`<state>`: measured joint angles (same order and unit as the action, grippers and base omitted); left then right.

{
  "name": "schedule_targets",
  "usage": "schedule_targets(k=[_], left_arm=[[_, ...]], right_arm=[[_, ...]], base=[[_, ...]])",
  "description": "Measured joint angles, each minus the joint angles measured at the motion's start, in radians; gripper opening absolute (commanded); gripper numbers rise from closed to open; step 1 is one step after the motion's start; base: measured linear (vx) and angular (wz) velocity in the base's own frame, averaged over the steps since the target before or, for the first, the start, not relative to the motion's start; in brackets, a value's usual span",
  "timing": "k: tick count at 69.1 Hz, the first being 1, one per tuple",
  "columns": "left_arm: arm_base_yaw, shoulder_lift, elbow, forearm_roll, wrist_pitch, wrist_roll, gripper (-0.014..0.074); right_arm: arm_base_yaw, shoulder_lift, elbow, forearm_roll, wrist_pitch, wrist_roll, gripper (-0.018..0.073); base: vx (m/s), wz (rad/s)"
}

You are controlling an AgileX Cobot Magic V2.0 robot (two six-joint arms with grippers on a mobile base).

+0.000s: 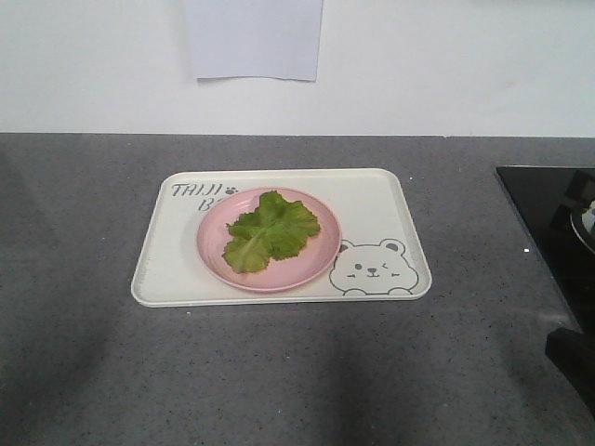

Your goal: Transfer vegetables to tray and serve

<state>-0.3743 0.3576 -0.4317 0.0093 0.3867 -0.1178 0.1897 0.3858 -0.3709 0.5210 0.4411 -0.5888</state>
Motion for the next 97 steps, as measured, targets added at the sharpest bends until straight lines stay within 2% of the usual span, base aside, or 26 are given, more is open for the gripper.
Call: schedule_targets(k=[39,46,53,65,82,90,97], left_arm=[[0.0,0.0,0.0,0.001,0.0,0.001,0.0021],[0.0,0.0,0.001,0.049,0.0,0.013,0.0021],[0.007,-0.015,0.029,0.135,-0.017,0.016,0.0021],[0.11,-0.088,0.152,0.185,-0.123,0.006,0.0021],[0.256,-0.281,0.408,0.191,-0.294,-0.11,0.0021],[0.299,-0.357,0.457,0.191,-0.309,-0.168,0.0021],[0.312,-0.368,0.457,0.192,-0.296,-0.191,0.0021]], right_arm=[[0.0,0.0,0.0,0.0,0.002,0.0,-0.0006],[0.0,0.0,0.0,0.0,0.002,0.0,-0.0006],[0.0,0.0,0.0,0.0,0.004,0.0,-0.0006],[0.0,-0.002,0.0,0.0,0.004,0.0,-0.0006],[0.0,-0.002,0.0,0.0,0.004,0.0,-0.0006],[0.0,-0.002,0.0,0.0,0.004,0.0,-0.0006],[0.0,-0.002,0.0,0.0,0.005,0.0,-0.0006]], base=[[0.0,0.0],[0.0,0.0],[0.0,0.0],[0.0,0.0],[0.0,0.0],[0.0,0.0],[0.0,0.0]])
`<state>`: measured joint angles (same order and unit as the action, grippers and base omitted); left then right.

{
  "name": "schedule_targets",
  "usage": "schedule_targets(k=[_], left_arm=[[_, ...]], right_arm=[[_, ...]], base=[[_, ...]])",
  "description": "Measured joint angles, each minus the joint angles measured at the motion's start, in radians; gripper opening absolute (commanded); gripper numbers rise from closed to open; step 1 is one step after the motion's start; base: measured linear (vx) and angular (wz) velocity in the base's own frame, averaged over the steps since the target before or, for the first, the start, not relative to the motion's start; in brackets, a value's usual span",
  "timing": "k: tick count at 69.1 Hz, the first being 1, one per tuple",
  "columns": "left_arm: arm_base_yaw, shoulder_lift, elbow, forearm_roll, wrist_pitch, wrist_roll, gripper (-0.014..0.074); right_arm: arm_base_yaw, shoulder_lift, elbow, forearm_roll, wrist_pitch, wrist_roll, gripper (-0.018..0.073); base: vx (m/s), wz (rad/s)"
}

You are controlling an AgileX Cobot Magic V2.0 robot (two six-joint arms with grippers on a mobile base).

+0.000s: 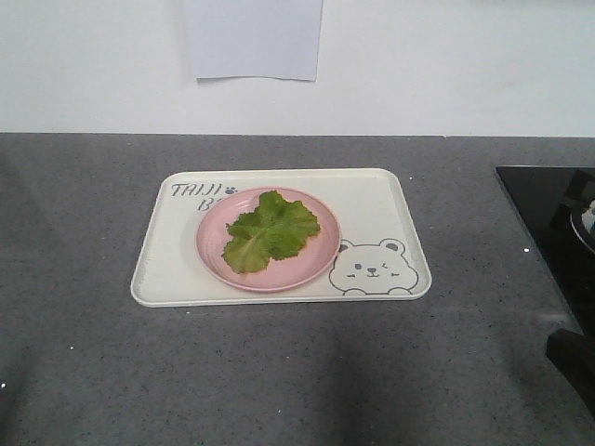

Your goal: Transfer vegetables to tray and serve

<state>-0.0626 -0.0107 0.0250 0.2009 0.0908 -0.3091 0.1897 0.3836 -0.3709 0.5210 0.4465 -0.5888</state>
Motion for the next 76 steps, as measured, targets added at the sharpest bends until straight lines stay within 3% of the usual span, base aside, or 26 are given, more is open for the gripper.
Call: schedule_targets(k=[76], left_arm=[[0.001,0.0,0.0,0.003,-0.013,-0.011,0.0021]], right_arm=[[0.0,0.0,0.0,0.0,0.002,0.0,-0.0006]], base=[[0.0,0.0]])
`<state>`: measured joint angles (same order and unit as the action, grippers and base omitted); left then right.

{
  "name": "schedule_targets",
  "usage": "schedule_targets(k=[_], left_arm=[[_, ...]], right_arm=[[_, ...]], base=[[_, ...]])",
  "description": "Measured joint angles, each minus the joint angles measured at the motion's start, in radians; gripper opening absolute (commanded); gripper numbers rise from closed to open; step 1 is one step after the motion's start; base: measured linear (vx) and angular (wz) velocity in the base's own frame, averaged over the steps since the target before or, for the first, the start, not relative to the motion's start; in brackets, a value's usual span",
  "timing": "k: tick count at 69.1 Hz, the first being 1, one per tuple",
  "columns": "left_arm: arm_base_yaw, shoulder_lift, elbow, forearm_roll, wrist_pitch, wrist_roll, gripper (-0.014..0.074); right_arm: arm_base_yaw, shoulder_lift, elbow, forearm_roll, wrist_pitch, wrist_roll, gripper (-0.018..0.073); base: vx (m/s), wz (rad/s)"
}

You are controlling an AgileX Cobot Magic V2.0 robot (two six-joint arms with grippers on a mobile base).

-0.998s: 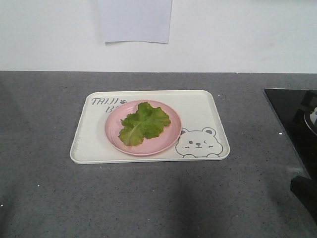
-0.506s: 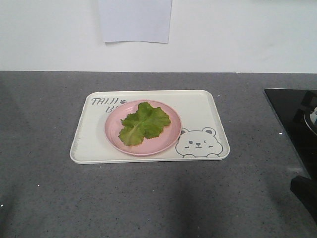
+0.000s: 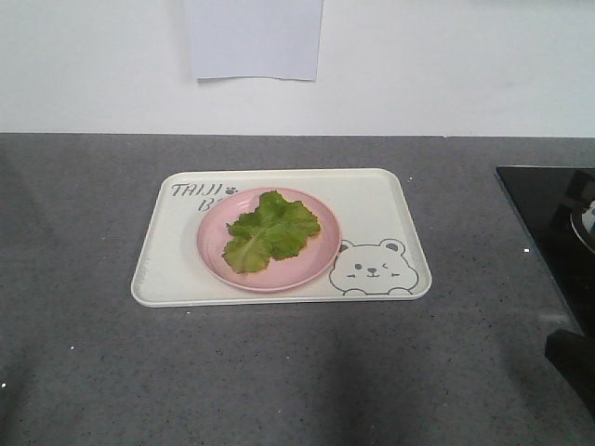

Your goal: Transfer vegetables to tray and serve

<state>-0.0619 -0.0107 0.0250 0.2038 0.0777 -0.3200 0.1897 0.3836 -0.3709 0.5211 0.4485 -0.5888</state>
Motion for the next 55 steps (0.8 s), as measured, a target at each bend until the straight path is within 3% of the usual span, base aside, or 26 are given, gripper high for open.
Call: schedule_targets(k=[38,49,55], left_arm=[[0.0,0.0,0.0,0.0,-0.001,0.0,0.0021],[0.0,0.0,0.0,0.0,-0.001,0.0,0.0021],[0.0,0.0,0.0,0.0,-0.001,0.0,0.0021]], right_arm=[[0.0,0.0,0.0,-0.002,0.0,0.0,-0.0006],[0.0,-0.003,0.006,-0.052,-0.006,0.015,-0.0005],[0.0,-0.026,0.042,-0.092,-0.045,0.077,-0.0003]], base=[[0.0,0.0],[0.0,0.0],[0.0,0.0]])
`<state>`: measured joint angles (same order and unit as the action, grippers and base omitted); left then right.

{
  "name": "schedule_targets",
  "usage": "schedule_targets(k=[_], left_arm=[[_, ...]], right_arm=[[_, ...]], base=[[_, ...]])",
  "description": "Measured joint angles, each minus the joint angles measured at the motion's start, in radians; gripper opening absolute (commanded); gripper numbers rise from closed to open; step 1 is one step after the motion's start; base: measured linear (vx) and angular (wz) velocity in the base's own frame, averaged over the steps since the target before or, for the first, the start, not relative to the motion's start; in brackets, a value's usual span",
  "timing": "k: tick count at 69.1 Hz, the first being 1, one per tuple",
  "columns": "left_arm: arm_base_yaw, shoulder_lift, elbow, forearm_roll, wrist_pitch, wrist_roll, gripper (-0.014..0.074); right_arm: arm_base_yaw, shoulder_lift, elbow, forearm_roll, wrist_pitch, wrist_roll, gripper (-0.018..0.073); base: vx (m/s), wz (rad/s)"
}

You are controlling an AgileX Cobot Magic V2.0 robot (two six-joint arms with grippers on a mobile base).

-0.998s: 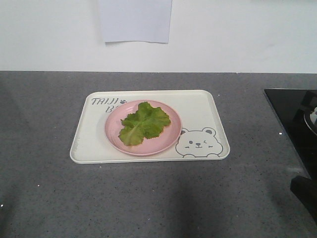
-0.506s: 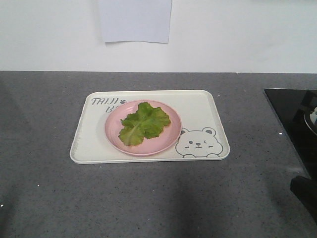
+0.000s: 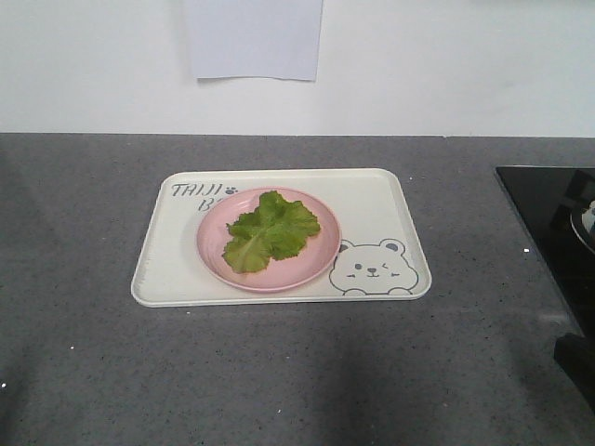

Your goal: Transfer vegetables to tray and serve

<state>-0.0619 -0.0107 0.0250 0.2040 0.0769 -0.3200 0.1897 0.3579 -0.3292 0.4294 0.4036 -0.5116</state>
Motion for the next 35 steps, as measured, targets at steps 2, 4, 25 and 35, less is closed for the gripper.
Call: schedule_targets(k=[2,4,25,35], left_arm=[[0.0,0.0,0.0,0.0,0.0,0.0,0.0021],[0.0,0.0,0.0,0.0,0.0,0.0,0.0021],[0.0,0.0,0.0,0.0,0.0,-0.001,0.0021],[0.0,0.0,0.0,0.0,0.0,-0.001,0.0021]], right_arm=[[0.0,-0.01,0.021,-0.016,-0.016,0.031,-0.0003],[0.0,-0.025,0.038,-0.041,-0.035,0.066,-0.0003],[0.0,-0.215,0.212,-0.415,-0.186,0.562,-0.0003],[-0.018,-0.294,0.3,-0.537,-0.247,0.706,-0.0003]], base=[[0.0,0.0],[0.0,0.0],[0.0,0.0],[0.0,0.0]])
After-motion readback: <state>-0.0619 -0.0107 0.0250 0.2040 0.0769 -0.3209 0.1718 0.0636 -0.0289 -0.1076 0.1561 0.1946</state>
